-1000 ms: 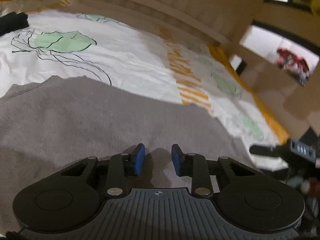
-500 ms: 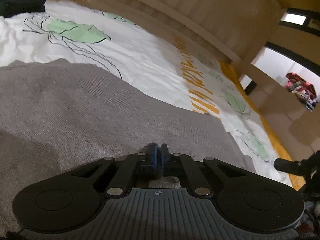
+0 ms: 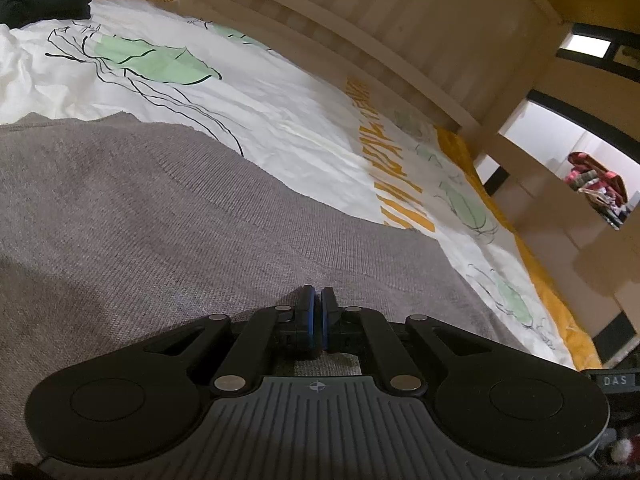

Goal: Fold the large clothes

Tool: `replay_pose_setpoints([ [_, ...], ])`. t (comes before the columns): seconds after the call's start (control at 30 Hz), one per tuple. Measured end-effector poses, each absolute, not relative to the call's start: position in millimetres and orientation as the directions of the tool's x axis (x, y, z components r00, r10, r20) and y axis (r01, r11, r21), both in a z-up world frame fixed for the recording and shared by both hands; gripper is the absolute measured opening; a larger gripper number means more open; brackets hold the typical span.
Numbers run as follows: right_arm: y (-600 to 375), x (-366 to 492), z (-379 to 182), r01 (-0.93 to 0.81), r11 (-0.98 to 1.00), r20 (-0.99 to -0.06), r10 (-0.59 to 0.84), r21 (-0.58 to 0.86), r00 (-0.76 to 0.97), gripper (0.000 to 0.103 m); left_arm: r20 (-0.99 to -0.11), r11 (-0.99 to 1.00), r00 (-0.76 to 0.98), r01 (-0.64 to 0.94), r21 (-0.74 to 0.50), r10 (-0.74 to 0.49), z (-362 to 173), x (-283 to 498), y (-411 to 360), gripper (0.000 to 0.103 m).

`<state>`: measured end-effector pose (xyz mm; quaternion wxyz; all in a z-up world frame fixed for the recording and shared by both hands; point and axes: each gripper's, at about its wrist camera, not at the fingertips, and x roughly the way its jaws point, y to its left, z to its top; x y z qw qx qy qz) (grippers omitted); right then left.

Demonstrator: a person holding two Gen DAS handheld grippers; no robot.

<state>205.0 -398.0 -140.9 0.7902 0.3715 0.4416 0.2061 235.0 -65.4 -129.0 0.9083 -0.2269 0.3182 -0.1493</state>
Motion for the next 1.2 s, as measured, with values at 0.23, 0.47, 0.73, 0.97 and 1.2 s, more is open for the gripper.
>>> replay_pose_setpoints([
  [0.23, -387.3, 196.1, -107.6, -0.057, 0.674, -0.531, 0.628, 0.737, 0.569, 0.039, -0.536, 0.830, 0.718, 0.105, -0.547, -0.444, -113.0, 219.3, -51.8, 0.006],
  [0.47, -369.1, 194.6, -69.4, -0.081, 0.681, -0.520, 0.625, 0.727, 0.583, 0.038, -0.551, 0.821, 0.694, 0.103, -0.561, -0.463, -121.6, 190.2, -38.0, 0.006],
  [0.73, -319.7, 209.8, -21.8, -0.138, 0.684, -0.514, 0.651, 0.716, 0.559, 0.037, -0.522, 0.773, 0.680, 0.105, -0.626, -0.515, -130.1, 196.2, -28.8, 0.006],
  [0.97, -251.6, 233.0, -0.4, -0.218, 0.681, -0.525, 0.695, 0.699, 0.491, 0.037, -0.524, 0.740, 0.668, 0.060, -0.670, -0.529, -130.7, 179.5, -10.4, 0.006],
  [1.2, -172.6, 252.9, -13.1, -0.281, 0.668, -0.557, 0.737, 0.689, 0.383, 0.037, -0.577, 0.764, 0.633, 0.036, -0.644, -0.516, -117.3, 154.0, 7.9, 0.006],
])
